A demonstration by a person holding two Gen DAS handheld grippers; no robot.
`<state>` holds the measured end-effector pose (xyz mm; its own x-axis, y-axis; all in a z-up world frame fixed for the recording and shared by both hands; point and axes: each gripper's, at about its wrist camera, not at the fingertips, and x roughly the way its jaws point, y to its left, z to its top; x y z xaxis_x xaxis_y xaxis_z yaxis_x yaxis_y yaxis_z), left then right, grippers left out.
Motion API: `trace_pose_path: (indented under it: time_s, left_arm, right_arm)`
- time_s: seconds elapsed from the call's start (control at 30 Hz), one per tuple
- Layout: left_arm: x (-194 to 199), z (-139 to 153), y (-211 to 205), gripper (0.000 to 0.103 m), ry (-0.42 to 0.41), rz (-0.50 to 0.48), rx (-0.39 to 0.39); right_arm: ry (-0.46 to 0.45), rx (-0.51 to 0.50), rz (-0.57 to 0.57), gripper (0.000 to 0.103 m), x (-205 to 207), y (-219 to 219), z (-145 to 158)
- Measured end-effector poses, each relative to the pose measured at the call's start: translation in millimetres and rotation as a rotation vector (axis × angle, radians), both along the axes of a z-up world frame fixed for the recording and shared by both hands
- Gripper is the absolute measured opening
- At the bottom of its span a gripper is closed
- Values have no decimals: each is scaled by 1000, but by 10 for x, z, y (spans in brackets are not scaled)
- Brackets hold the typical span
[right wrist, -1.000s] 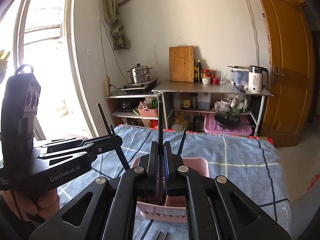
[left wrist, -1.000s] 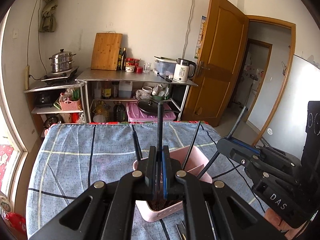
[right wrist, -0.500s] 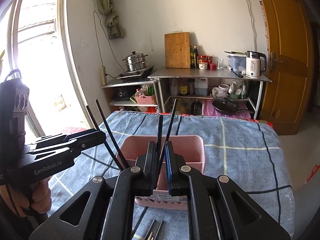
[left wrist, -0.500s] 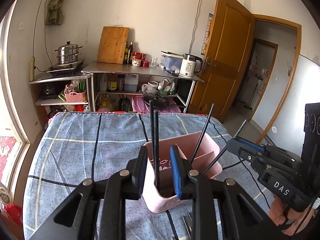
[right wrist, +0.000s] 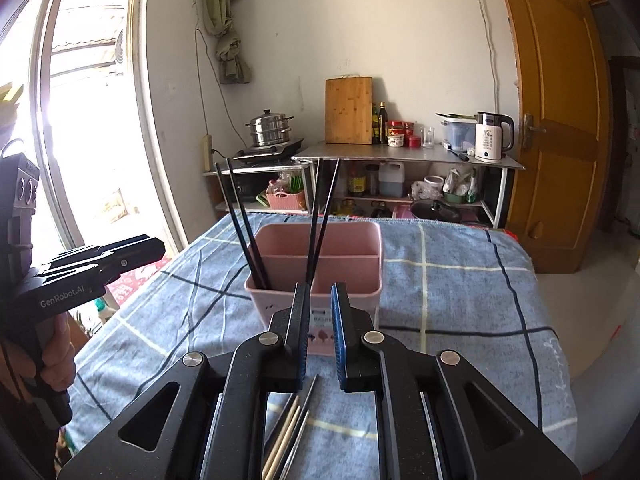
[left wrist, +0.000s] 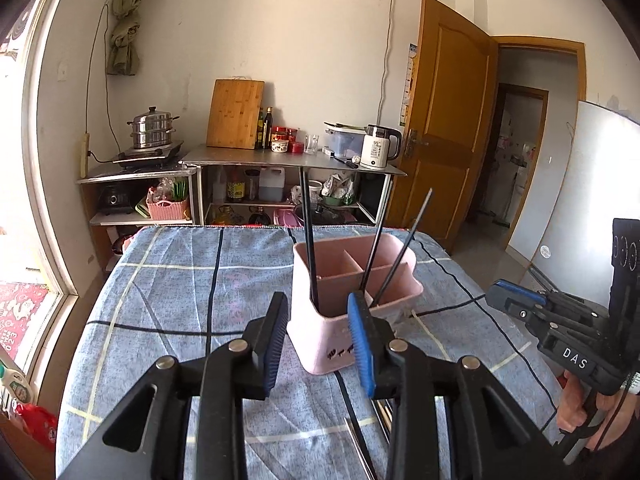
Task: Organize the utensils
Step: 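Move both grippers back to the remaining chopsticks on the cloth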
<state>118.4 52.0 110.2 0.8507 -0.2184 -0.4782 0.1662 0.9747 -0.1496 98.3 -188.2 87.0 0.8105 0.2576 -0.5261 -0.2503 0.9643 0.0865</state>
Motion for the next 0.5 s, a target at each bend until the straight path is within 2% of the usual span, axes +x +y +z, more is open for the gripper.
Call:
trace_pose_path:
  time_s: [0.3, 0.5]
  left_arm:
    - [-456, -481, -54, 34, 41, 9, -3]
    - [-660, -662, -94, 34, 73, 16, -7]
  right_arm:
    - [49, 25, -20, 11, -410, -87, -340]
    - [102, 27, -25, 11, -578, -116, -576]
